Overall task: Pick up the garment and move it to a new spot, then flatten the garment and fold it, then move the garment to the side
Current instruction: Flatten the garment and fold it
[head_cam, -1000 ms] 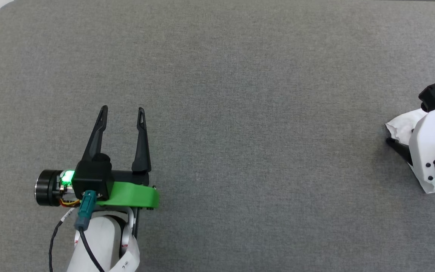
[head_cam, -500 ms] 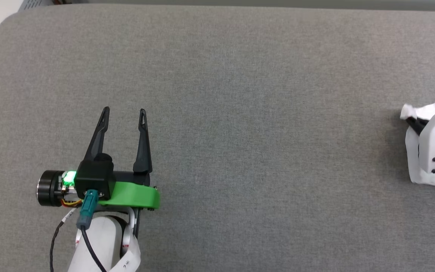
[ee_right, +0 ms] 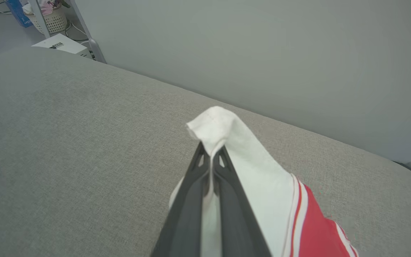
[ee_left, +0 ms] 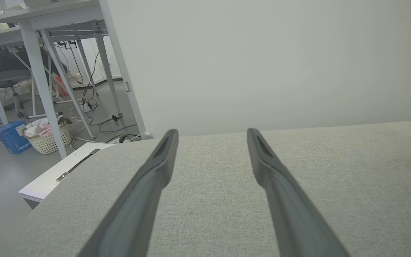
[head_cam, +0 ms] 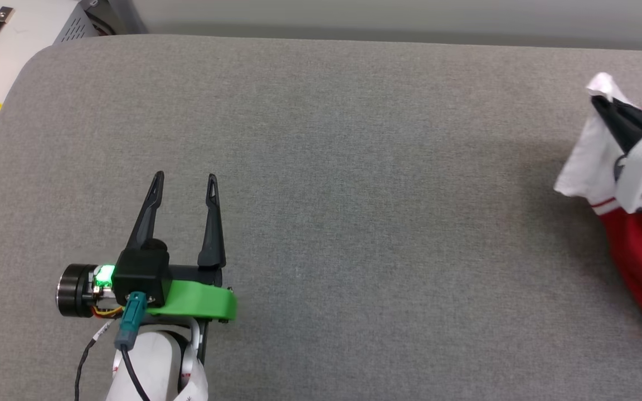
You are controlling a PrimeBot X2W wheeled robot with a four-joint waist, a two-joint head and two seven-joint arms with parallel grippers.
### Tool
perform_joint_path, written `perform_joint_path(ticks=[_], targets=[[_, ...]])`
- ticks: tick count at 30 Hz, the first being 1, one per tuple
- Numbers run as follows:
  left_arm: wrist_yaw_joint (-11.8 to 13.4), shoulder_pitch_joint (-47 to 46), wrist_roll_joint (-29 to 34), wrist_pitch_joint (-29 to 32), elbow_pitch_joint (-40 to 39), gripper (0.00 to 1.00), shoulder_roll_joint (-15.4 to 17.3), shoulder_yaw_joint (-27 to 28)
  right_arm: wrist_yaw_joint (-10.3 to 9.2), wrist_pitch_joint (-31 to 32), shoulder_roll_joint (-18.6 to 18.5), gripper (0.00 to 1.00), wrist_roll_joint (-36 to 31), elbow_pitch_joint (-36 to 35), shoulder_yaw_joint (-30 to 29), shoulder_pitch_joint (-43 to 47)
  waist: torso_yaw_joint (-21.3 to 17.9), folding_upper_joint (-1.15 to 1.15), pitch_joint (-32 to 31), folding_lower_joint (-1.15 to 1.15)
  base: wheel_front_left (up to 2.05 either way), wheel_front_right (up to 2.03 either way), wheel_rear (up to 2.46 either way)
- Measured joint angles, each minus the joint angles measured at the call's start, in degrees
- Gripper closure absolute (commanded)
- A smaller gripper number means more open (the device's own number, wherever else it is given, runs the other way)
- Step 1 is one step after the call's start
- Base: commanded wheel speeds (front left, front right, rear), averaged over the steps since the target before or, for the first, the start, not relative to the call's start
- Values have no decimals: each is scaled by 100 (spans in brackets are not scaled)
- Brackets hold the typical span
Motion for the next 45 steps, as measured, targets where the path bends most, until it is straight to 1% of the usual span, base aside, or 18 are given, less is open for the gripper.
perform_joint_path(ticks=[4, 8, 13, 17, 20, 22, 26, 30, 32, 35, 39, 40, 41, 45], targets=[[3, 5, -1, 0, -18, 0, -2, 27, 0, 193, 385, 100, -155, -190, 290, -329, 77, 0, 39, 0, 0, 0, 0], [5, -2, -7, 0, -32, 0, -8, 63, 0, 282, 873, 100, -223, -170, 831, -906, 140, 0, 138, 0, 0, 0, 0], [43, -32, -8, 0, -69, 0, -22, 144, 0, 325, 1456, 100, -231, 204, 1746, -1674, 213, 0, 307, 0, 0, 0, 0], [51, -141, -13, 0, -119, 0, -30, 235, 0, 201, 1968, 100, -153, 542, 2444, -2153, 266, 0, 455, 0, 0, 0, 0], [52, -206, -27, 0, -140, 0, -40, 275, 0, 111, 2267, 100, -55, 769, 3022, -2324, 305, 0, 560, 0, 0, 0, 0], [52, -246, -30, 0, -152, 0, -47, 286, 0, 62, 2404, 100, 24, 924, 3404, -2341, 331, 0, 621, 0, 0, 0, 0], [51, -289, -43, 0, -159, 0, -69, 299, 0, 43, 2554, 100, 321, 1285, 4154, -2270, 378, 0, 717, 0, 0, 0, 0], [52, -313, -45, 0, -165, 0, -85, 327, 0, 21, 2544, 100, 572, 1736, 4721, -1957, 399, 0, 784, 0, 0, 0, 0], [52, -313, -45, 0, -159, 0, -88, 331, 0, 26, 2539, 100, 683, 1940, 4878, -1768, 390, 0, 805, 0, 0, 0, 0], [51, -314, -45, 0, -154, 0, -96, 333, 0, -34, 2570, 100, 789, 2150, 4938, -1720, 373, 0, 824, 0, 0, 0, 0], [51, -316, -44, 0, -115, 0, -104, 346, -1, -287, 2653, 100, 829, 2273, 4997, -1714, 351, 0, 807, 0, 0, 0, 0], [49, -316, -44, 0, -96, 0, -105, 357, -1, -406, 2668, 64, 843, 2271, 5020, -1714, 343, 0, 787, 0, 0, 0, 0], [48, -316, -43, 0, -79, 0, -105, 374, -1, -570, 2676, 0, 837, 2263, 5044, -1716, 335, 0, 759, 0, 0, 0, 0], [46, -307, -42, 0, -32, 0, -102, 447, 0, -1357, 2643, 0, 784, 2150, 4994, -1714, 294, 0, 614, 0, 0, 0, 0]])
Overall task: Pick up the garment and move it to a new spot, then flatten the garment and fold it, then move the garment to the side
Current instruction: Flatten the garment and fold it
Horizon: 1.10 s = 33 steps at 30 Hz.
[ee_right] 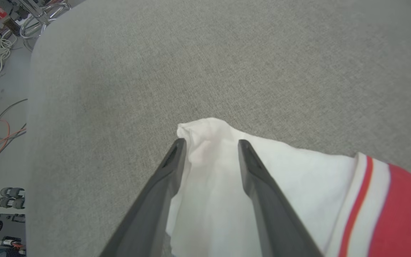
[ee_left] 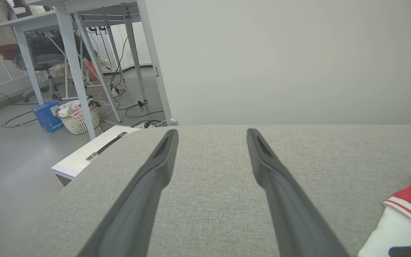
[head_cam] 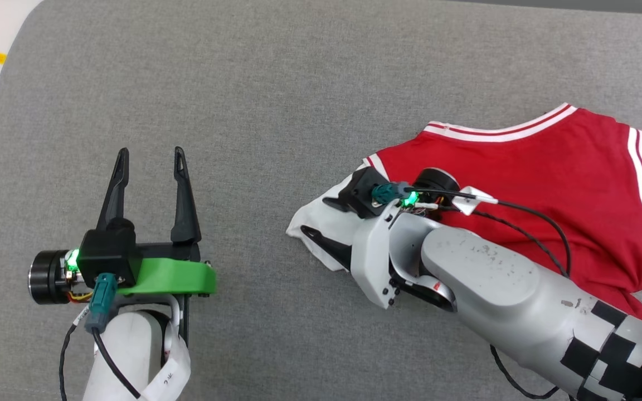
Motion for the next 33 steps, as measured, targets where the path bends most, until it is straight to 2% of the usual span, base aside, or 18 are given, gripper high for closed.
perform_joint_path(ticks=[4, 8, 12, 15, 20, 26, 30, 33], targets=[[-23, 76, 0, 0, 15, 0, 27, 65, 0, -781, -237, 0, -163, -321, -397, 7, -67, 0, -210, 0, 0, 0, 0], [-74, 176, 0, 0, 0, 0, 92, 136, 0, -1393, -630, 0, -575, -582, -1132, 198, -174, 0, -426, 0, 0, 0, 0], [-204, 224, 0, 0, 3, 0, 181, 156, 0, -1656, -913, 0, -1127, -804, -2278, 732, -325, 0, -610, 0, 0, 0, 0], [-417, 224, -41, 0, 125, 0, 254, 119, 0, -1707, -973, 0, -1789, -1134, -3289, 1230, -445, 0, -724, 0, 0, 0, 0], [-673, 140, -43, 0, 414, 0, 466, -35, 0, -1711, -826, 0, -2784, -2056, -4965, 2378, -608, 0, -904, -1, 0, 0, 0], [-893, -319, -141, 81, 772, 0, 862, -389, 0, -1711, -424, 0, -3456, -2856, -6317, 3580, -754, 0, -1062, -1, 0, 0, 0], [-943, -790, -438, 747, 1009, 0, 1230, -898, 0, -1711, -235, 0, -3675, -3101, -6781, 4144, -845, 0, -1130, -1, 0, 0, 0], [-956, -1152, -1011, 1561, 1095, 0, 1595, -1629, 0, -1711, -114, 0, -3780, -3201, -6999, 4395, -918, 0, -1155, -1, 0, 0, 0]])
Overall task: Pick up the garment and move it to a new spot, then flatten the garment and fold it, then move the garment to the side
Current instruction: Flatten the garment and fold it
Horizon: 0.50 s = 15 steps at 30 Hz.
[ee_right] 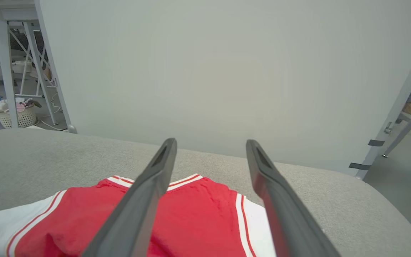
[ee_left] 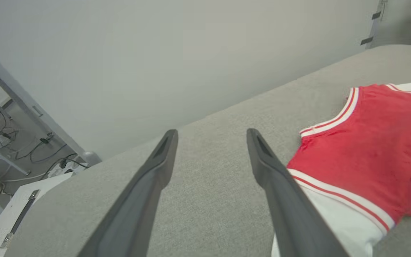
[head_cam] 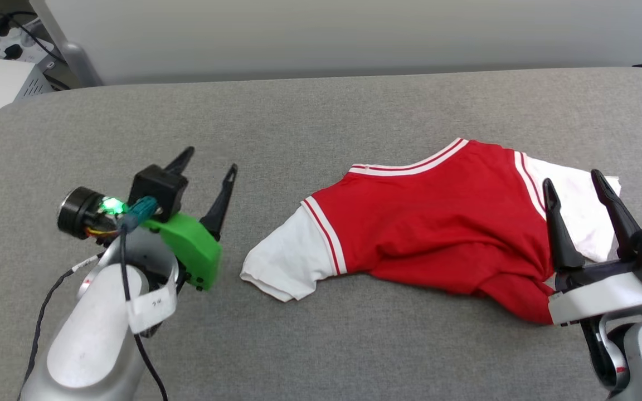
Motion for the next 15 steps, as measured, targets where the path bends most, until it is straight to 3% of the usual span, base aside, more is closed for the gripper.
perform_joint_path(ticks=[4, 8, 15], targets=[[-1, -471, -1106, 1238, -56, 0, 504, -961, 0, 0, 126, 0, -47, -126, -172, 197, -87, 0, -6, 0, 0, 0, 0], [-1, -948, -1928, 2059, -87, 0, 996, -1729, 0, 0, 175, 0, -162, -215, -182, 222, -156, 0, 47, 0, 0, 0, 0], [-1, -1472, -3141, 3015, 162, 0, 1337, -2985, 0, 0, 272, 0, -261, -275, -245, 209, -285, 0, 255, 0, 0, 0, 0]])
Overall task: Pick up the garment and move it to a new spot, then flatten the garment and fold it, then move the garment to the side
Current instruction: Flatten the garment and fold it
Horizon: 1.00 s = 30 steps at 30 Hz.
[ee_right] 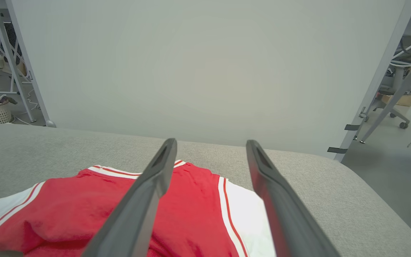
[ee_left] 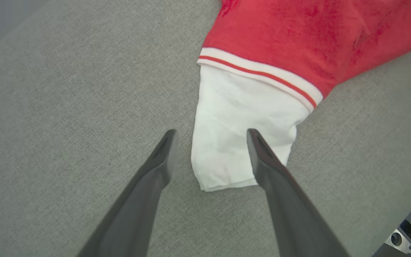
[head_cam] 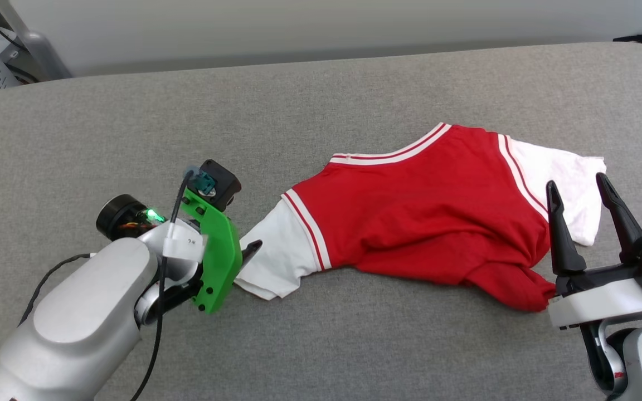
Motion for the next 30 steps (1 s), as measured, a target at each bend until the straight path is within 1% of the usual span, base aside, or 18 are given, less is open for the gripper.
perform_joint_path(ticks=[5, 8, 12, 17, 18, 19, 21, 25, 27, 30], targets=[[0, -304, -285, 185, 431, 0, 75, -625, 0, 0, 94, 0, 70, 8, -74, -117, -66, 0, 162, 0, 0, 0, 0], [0, -414, -497, 243, 814, 0, 51, -882, 0, 0, 109, 0, 76, 14, -62, -232, -107, 0, 262, 0, 0, 0, 0], [0, -607, -633, 286, 1248, 0, 4, -1206, 0, 0, 142, 0, 80, 46, 5, -322, -170, 0, 391, 0, 0, 0, 0], [-3, -896, -882, 381, 1430, 0, 25, -1634, 0, 0, 168, 0, 81, 78, 21, -387, -244, 0, 516, 0, 0, 0, 0], [-3, -949, -923, 383, 1419, 64, 54, -1737, 0, 0, 168, 0, 81, 78, 10, -389, -256, 0, 533, 0, 0, 0, 0], [-3, -1000, -977, 374, 1400, 100, 79, -1816, 0, 0, 167, 0, 81, 80, -18, -390, -262, 0, 545, 0, 0, 0, 0], [-3, -1071, -1043, 260, 1376, 100, 111, -1912, 0, 0, 160, 0, 81, 80, -78, -397, -253, 0, 546, 0, 0, 0, 0], [-8, -1114, -1063, -350, 1415, 100, 145, -2031, 0, 0, 65, 0, 81, 37, -258, -465, -217, 0, 505, 0, 0, 0, 0], [-8, -1149, -1054, -661, 1410, 100, 181, -2029, 0, 0, -58, 0, 81, 1, -365, -537, -198, 0, 469, 0, 0, 0, 0], [-7, -1246, -1051, -1076, 1388, 100, 336, -1925, 0, 0, -331, 0, 99, -33, -539, -652, -158, 0, 415, 0, 0, 0, 0]])
